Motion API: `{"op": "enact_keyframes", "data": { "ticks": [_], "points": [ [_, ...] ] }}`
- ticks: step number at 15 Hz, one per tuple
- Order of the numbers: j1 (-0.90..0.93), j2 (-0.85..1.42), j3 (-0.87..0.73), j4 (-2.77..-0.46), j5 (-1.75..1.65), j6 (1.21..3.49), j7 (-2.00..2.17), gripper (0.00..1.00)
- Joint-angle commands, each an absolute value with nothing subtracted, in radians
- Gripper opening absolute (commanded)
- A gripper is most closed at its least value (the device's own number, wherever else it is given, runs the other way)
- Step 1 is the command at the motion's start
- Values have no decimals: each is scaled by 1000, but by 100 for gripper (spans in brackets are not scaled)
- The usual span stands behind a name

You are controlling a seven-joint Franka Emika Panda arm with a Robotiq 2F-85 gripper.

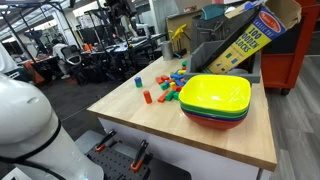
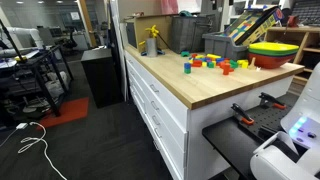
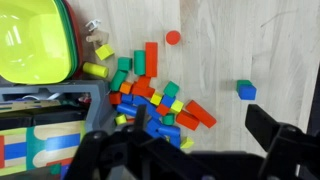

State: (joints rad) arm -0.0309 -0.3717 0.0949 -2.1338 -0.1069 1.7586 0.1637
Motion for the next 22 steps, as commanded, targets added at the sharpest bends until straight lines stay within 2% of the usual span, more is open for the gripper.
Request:
{"op": "enact_keyframes", "data": {
  "ticks": [1,16,22],
  "points": [
    [-17,-370,84,-2132,-111,1756,168,100],
    [-17,-370,84,-2132,-111,1756,168,100],
    [-22,-298,91,-2115,-106,1756,234,100]
  ]
}}
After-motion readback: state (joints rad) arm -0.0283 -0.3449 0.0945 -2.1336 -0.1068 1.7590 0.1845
